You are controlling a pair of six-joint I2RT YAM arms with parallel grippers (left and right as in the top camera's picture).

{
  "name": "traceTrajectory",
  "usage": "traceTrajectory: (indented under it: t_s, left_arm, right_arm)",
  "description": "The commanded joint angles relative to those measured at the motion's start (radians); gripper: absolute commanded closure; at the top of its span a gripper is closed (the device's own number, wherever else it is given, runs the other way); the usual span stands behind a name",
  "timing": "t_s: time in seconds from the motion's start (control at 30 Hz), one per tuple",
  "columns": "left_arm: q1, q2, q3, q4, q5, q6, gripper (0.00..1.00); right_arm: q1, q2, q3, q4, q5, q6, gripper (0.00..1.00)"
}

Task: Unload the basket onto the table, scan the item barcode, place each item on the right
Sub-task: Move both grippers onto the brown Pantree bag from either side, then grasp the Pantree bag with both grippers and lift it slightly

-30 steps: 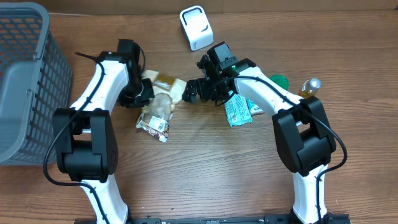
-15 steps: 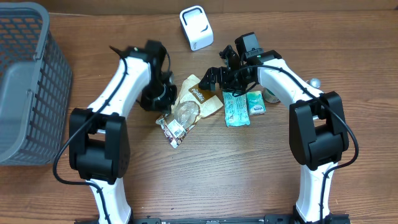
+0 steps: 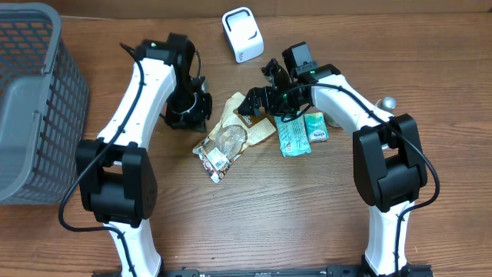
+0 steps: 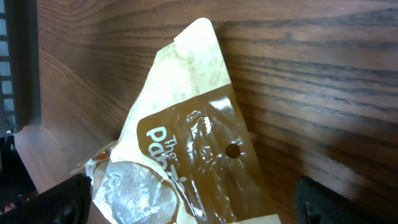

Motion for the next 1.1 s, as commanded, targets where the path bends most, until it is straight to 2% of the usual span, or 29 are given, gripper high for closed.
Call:
traceTrajectory:
  t_s: [0.0, 0.17, 0.37, 0.67, 0.8, 1.07]
  left_arm:
    - [-0.013, -0.003, -0.112, 0.060, 0.026, 0.013, 0.95]
    - [-0.013, -0.003, -0.261, 0.181, 0.026, 0.000, 0.95]
    - [-0.013, -0.003, -0.351, 0.272, 0.025, -0.023, 0.93]
    - [-0.013, -0.003, -0.362, 0.306, 0.024, -0.023, 0.89]
    - [-0.013, -0.003, -0.362, 0.305, 0.024, -0.022, 0.89]
    - [-0.013, -0.003, -0.362, 0.304, 0.021, -0.023, 0.89]
  right_arm:
    - [0.003, 0.006, 0.018, 0.005, -0.015, -0.009, 0.00]
    - [0.003, 0.006, -0.009, 0.021, -0.016, -0.009, 0.00]
    - [0.008, 0.006, -0.062, 0.051, -0.017, -0.008, 0.00]
    - [0.031, 0.006, -0.114, 0.064, -0.037, -0.009, 0.00]
    - [0.048, 0.006, -0.114, 0.108, -0.104, -0.008, 0.00]
    - [0.102, 0.006, -0.114, 0.181, -0.109, 0.011, 0.00]
